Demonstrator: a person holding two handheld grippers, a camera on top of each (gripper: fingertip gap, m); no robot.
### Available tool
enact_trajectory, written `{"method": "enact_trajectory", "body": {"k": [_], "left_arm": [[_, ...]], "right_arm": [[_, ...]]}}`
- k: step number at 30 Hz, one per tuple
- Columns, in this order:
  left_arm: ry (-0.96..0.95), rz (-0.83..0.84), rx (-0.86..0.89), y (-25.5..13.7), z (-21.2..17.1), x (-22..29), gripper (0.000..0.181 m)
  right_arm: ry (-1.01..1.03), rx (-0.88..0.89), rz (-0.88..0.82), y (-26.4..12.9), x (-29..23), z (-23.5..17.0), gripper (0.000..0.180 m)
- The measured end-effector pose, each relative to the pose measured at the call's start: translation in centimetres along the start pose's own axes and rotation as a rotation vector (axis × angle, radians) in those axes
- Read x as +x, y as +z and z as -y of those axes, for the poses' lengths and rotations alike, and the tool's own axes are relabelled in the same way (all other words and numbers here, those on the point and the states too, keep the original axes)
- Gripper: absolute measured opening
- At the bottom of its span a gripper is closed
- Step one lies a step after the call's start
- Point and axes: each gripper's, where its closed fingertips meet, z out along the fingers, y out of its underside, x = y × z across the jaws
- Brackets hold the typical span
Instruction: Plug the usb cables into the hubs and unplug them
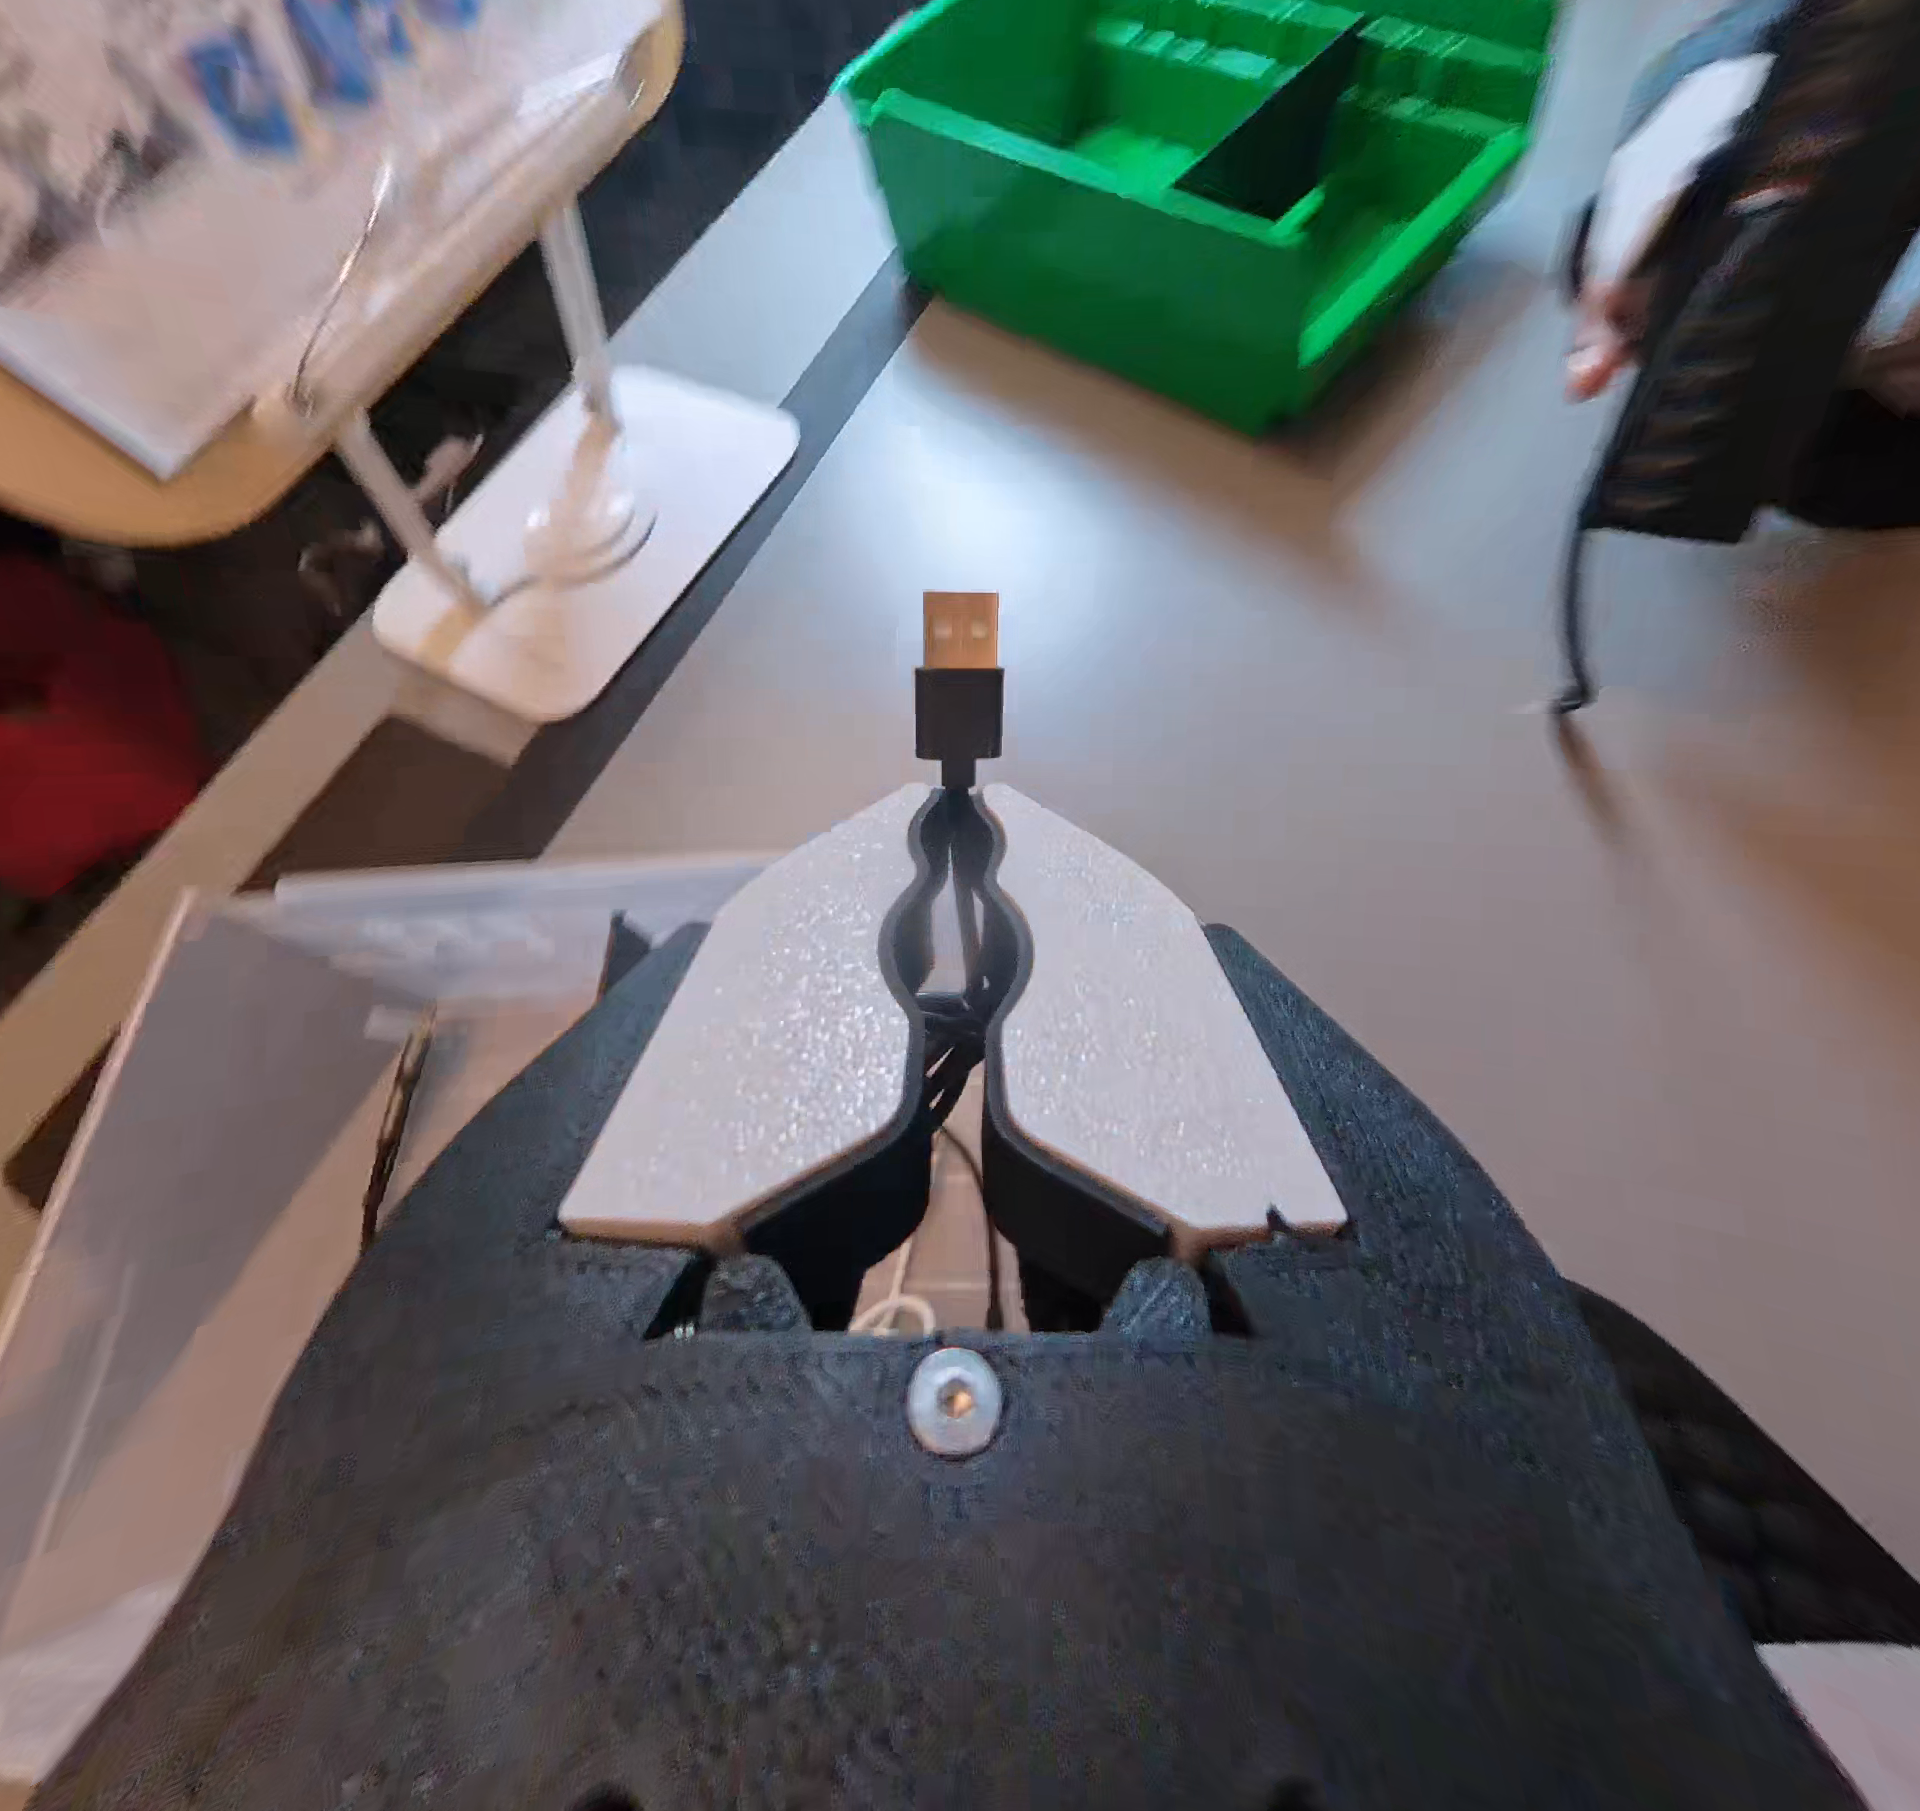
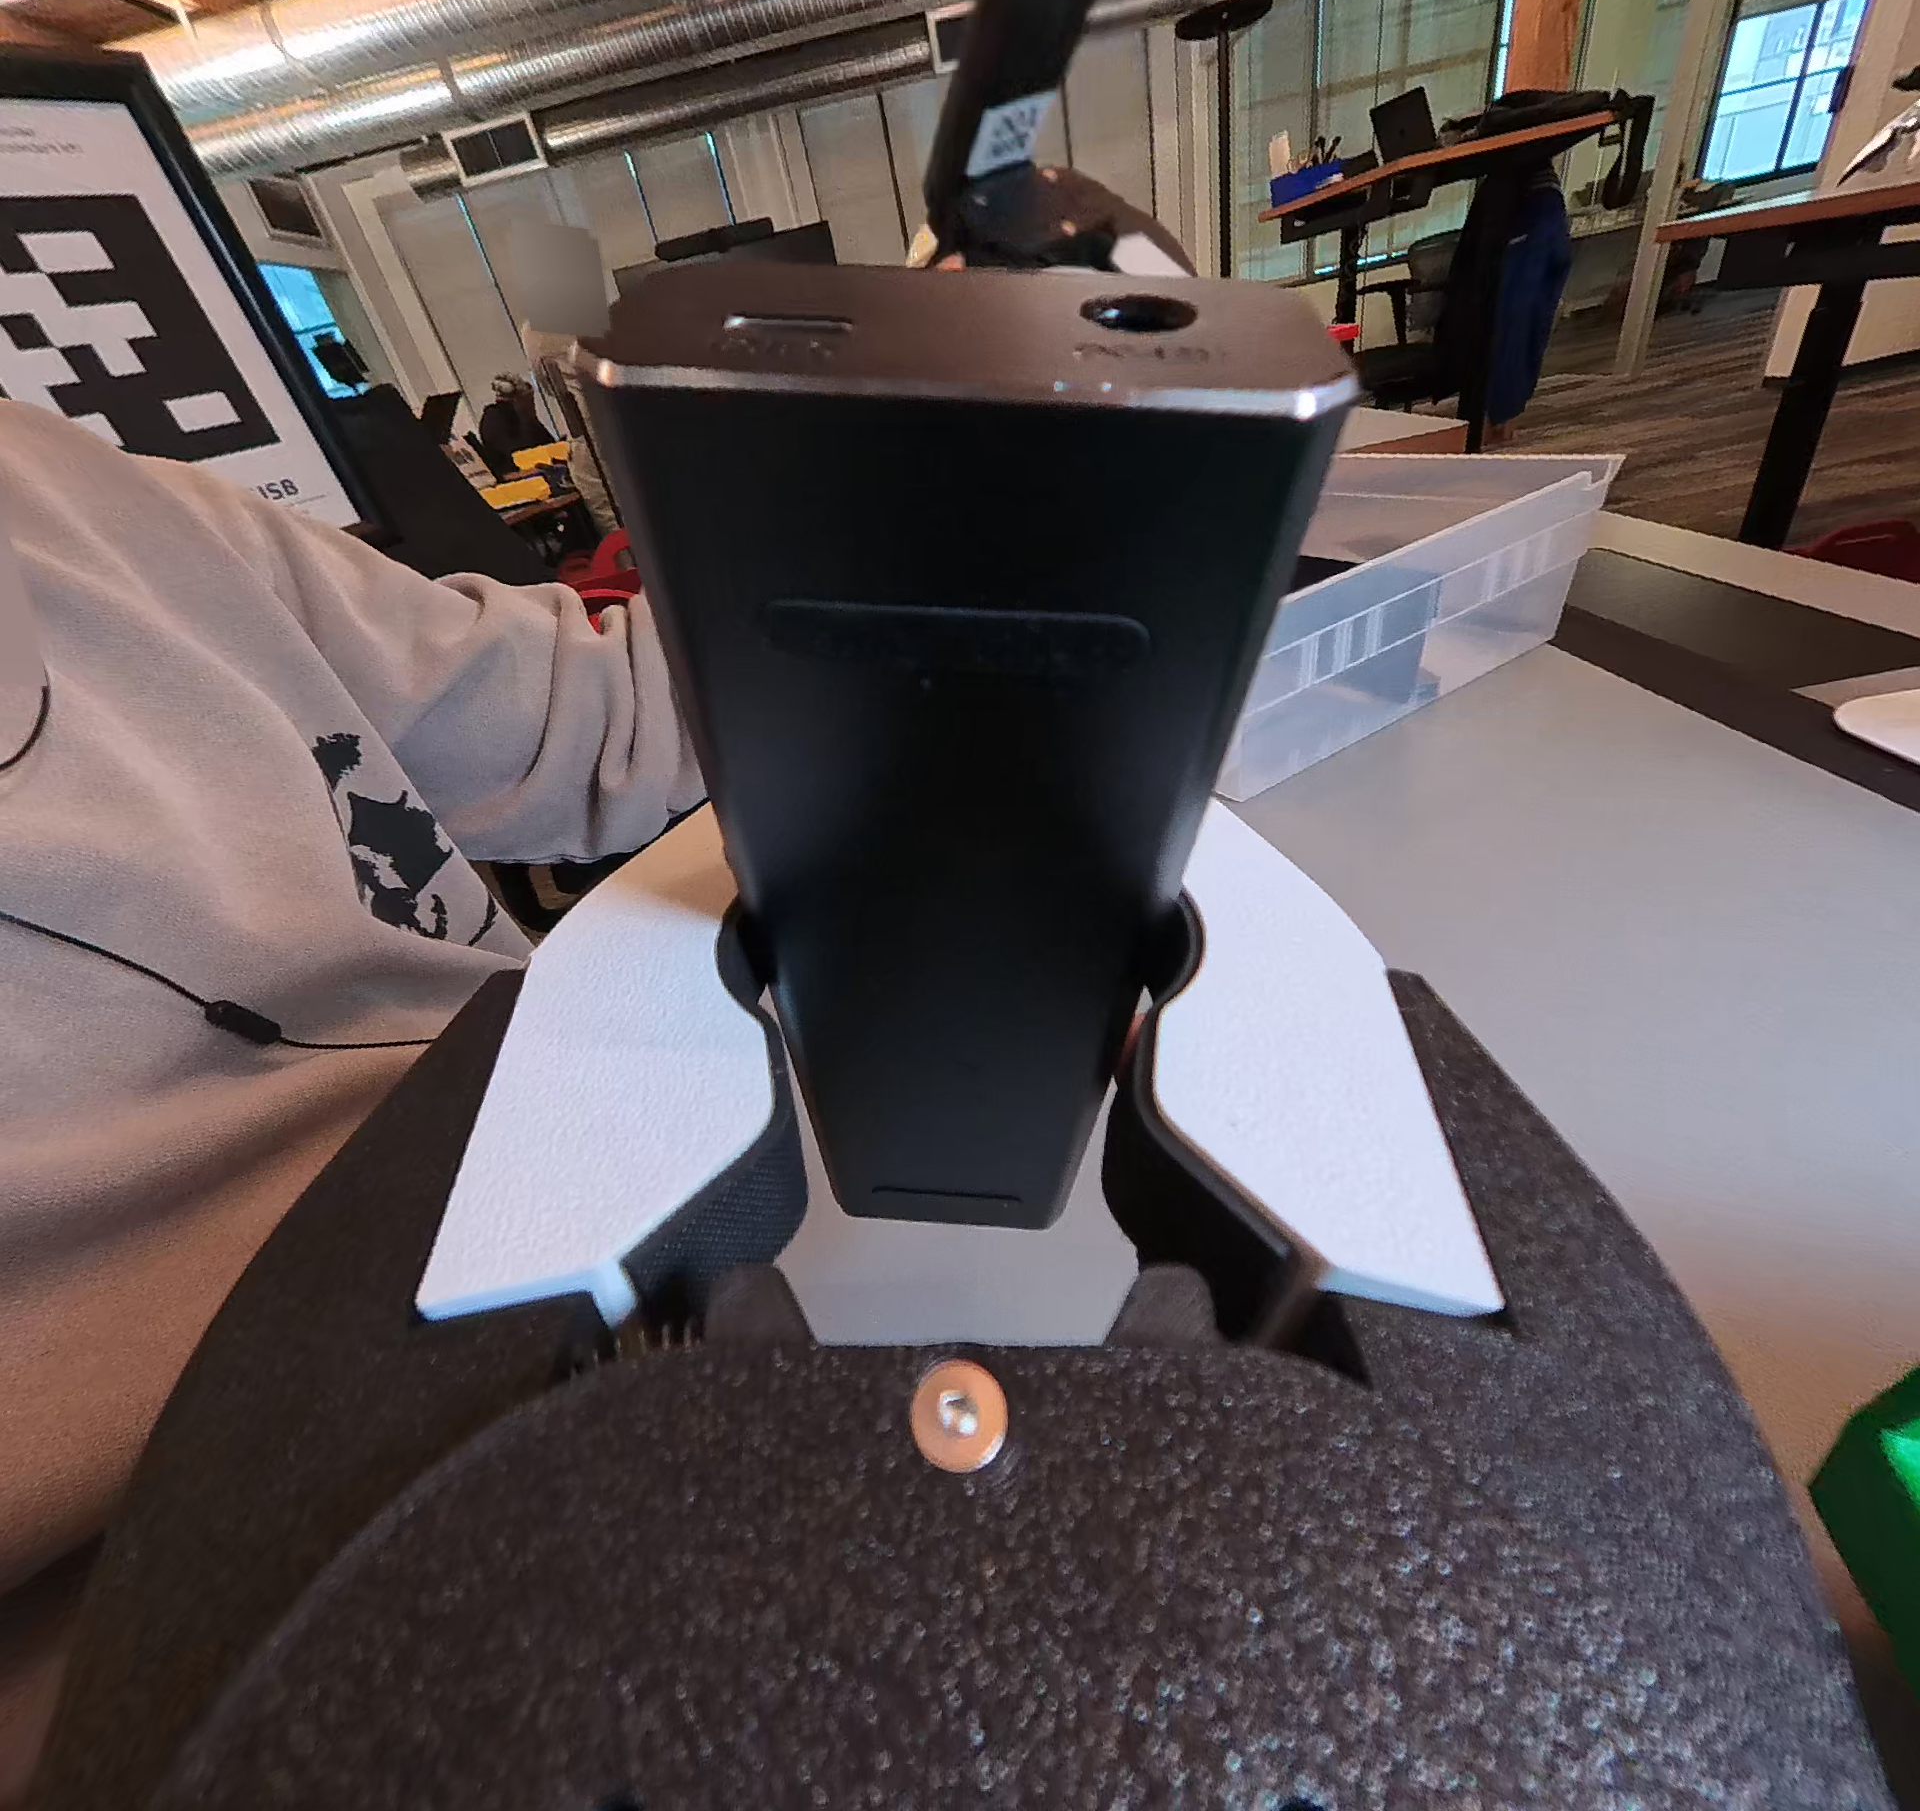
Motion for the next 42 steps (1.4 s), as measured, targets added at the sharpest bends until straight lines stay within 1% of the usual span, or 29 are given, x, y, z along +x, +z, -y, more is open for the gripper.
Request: {"method": "enact_trajectory", "body": {"k": [3, 7, 10, 13, 18, 24, 28, 33, 36, 42], "left_arm": [[0.106, -0.100, 0.075, -1.0, 3.1, 4.1, 0.004], [0.219, -0.271, 0.161, -1.1, 6.0, 9.6, 0.003], [0.255, -0.395, 0.196, -0.5, 7.3, 13.0, 0.003], [0.273, -0.475, 0.172, 1.2, 7.8, 15.7, 0.004], [0.296, -0.528, 0.032, 5.0, 6.4, 18.8, 0.004], [0.204, -0.590, -0.066, 8.4, 4.9, 20.0, 0.004], [0.198, -0.575, -0.138, 9.5, 4.1, 20.7, 0.004], [0.235, -0.597, -0.230, 10.0, 2.8, 22.0, 0.004], [0.259, -0.614, -0.265, 10.1, 2.5, 23.0, 0.004], [0.291, -0.560, -0.365, 10.7, 1.5, 22.8, 0.004]], "right_arm": [[-0.011, 0.015, 0.027, 0.1, -0.6, 0.2, 0.071], [-0.030, 0.054, 0.072, -0.1, -1.5, 0.9, 0.071], [-0.039, 0.070, 0.102, -0.2, -2.2, 1.2, 0.071], [-0.042, 0.065, 0.128, -0.2, -2.6, 1.1, 0.071], [-0.050, 0.033, 0.147, 0.1, -2.9, 0.5, 0.071], [-0.080, -0.031, 0.112, 0.5, -2.4, -0.8, 0.071], [-0.176, -0.162, 0.025, 1.4, -1.6, -2.7, 0.071], [-0.267, -0.287, -0.019, 2.3, -1.4, -4.7, 0.071], [-0.288, -0.324, -0.010, 2.7, -1.7, -5.5, 0.071], [-0.324, -0.368, 0.005, 3.6, -2.0, -6.6, 0.071]]}}
